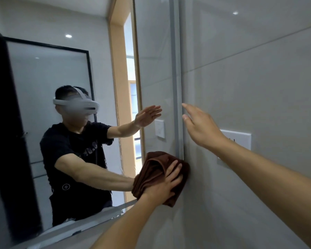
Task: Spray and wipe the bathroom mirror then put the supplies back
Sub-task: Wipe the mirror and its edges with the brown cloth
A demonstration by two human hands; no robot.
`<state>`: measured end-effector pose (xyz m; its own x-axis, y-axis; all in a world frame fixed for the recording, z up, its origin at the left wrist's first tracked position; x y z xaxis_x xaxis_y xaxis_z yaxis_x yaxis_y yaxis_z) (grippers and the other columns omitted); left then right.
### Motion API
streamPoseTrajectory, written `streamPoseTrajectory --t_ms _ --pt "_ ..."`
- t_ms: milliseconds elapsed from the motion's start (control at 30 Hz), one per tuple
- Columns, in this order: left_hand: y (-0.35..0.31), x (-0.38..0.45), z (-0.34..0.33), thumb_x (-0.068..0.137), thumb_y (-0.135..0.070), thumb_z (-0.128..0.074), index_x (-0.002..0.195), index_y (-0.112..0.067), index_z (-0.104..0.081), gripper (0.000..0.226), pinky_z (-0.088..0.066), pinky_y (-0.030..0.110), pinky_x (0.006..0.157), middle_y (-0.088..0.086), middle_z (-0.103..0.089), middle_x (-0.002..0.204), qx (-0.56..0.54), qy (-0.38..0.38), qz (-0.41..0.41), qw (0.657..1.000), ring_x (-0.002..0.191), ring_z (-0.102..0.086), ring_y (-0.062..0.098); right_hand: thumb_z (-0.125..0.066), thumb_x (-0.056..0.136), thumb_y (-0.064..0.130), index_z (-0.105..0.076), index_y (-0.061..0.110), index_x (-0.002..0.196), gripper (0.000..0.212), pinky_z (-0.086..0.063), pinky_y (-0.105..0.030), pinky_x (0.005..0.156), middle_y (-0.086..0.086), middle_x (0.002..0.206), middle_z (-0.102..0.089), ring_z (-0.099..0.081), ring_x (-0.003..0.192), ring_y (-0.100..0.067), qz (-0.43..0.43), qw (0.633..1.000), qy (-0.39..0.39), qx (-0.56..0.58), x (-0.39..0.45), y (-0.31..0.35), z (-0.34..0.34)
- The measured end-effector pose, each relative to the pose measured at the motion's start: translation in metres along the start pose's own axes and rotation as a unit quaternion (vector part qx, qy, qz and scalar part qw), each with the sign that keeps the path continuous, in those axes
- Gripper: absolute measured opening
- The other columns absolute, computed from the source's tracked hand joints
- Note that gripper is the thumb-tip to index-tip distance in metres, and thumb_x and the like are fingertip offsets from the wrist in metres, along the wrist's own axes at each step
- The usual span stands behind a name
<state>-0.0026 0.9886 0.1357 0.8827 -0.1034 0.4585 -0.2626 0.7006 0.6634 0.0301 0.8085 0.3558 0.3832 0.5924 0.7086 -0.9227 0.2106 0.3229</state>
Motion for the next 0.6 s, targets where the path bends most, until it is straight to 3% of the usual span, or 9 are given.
streamPoseTrajectory --t_ms 100,267,433,533,600 --pt "0.017 0.007 0.014 0.082 -0.048 -0.070 0.146 -0.018 -0.047 0.075 -0.019 0.057 0.120 0.014 -0.019 0.165 -0.028 -0.021 -0.005 0.999 0.154 -0.006 0.035 -0.037 0.107 0.021 -0.033 0.010 0.154 0.049 -0.023 -0.031 0.118 -0.008 0.159 -0.036 -0.032 0.147 -0.022 0.002 1.000 0.001 -0.005 -0.002 0.001 -0.002" --pt "0.033 0.025 0.028 0.083 -0.039 -0.072 0.149 -0.011 -0.043 0.077 0.017 0.048 0.122 0.019 -0.013 0.165 -0.061 -0.036 0.030 0.997 0.153 0.001 0.040 -0.037 0.107 0.020 -0.033 0.009 0.154 0.048 -0.024 -0.032 0.117 -0.010 0.159 -0.037 -0.033 0.147 -0.024 -0.014 1.000 0.005 -0.004 -0.005 -0.003 -0.016" --pt "0.008 0.021 0.019 0.088 -0.043 -0.067 0.149 -0.009 -0.043 0.073 0.009 0.054 0.122 0.023 -0.014 0.164 -0.023 -0.024 0.060 0.998 0.153 -0.003 0.042 -0.037 0.107 0.020 -0.033 0.010 0.154 0.048 -0.024 -0.033 0.118 -0.010 0.159 -0.037 -0.033 0.147 -0.023 -0.034 0.999 0.020 0.015 -0.019 -0.016 -0.047" --pt "-0.018 0.011 0.003 0.088 -0.054 -0.062 0.150 -0.016 -0.044 0.075 0.019 0.060 0.117 0.020 -0.025 0.162 0.045 0.014 0.055 0.997 0.152 -0.013 0.040 -0.038 0.107 0.020 -0.033 0.010 0.154 0.048 -0.024 -0.031 0.117 -0.008 0.158 -0.037 -0.033 0.146 -0.022 -0.044 0.998 0.026 0.026 -0.031 -0.025 -0.066" --pt "-0.031 0.004 -0.011 0.088 -0.054 -0.060 0.152 -0.018 -0.041 0.076 0.016 0.063 0.117 0.018 -0.025 0.162 0.060 0.015 0.046 0.997 0.152 -0.011 0.039 -0.038 0.107 0.020 -0.034 0.011 0.154 0.048 -0.024 -0.030 0.117 -0.007 0.158 -0.038 -0.033 0.146 -0.021 -0.050 0.998 0.033 0.032 -0.041 -0.030 -0.076"
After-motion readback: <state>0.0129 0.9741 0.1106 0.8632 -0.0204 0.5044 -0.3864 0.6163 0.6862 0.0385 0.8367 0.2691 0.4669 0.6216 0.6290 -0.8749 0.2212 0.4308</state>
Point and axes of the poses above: each hand's wrist, its own x-axis towards the middle knuckle, its own z-axis out of the back of the hand, y = z × x, the point moved 3 cm from there along x, towards the middle knuckle
